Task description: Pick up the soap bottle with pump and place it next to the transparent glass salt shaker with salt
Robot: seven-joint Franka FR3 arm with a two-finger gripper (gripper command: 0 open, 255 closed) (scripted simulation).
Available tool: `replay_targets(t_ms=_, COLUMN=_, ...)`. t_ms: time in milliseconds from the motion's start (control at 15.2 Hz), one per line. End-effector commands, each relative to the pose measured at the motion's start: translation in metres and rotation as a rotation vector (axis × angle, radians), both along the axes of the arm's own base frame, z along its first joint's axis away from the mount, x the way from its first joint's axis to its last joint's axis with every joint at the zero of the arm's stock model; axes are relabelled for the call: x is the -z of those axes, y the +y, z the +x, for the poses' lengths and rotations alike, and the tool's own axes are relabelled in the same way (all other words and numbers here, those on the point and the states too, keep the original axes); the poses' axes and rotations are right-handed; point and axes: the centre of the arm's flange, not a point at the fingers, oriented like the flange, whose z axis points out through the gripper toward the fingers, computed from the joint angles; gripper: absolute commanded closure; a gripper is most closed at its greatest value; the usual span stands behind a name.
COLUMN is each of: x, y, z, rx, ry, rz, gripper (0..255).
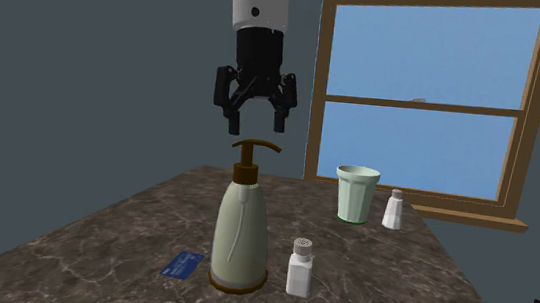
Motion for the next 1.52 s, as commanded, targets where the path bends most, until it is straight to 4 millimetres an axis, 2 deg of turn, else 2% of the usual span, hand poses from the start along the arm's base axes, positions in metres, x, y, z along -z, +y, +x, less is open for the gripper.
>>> replay_targets(t_ms=0, x=0.007, y=0.013, z=0.015, rx=-0.002, ry=-0.001, rz=0.004, gripper=0)
replay_targets(t_ms=528, x=0.047, y=0.012, z=0.014, rx=-0.002, ry=-0.001, rz=0.004, gripper=0)
replay_targets(t_ms=990, x=0.047, y=0.012, z=0.014, rx=-0.002, ry=-0.001, rz=0.004, gripper=0)
replay_targets(t_ms=1056, x=0.047, y=0.012, z=0.014, rx=-0.002, ry=-0.001, rz=0.004, gripper=255)
replay_targets(t_ms=1452, x=0.047, y=0.012, z=0.014, rx=-0.002, ry=-0.001, rz=0.004, gripper=255)
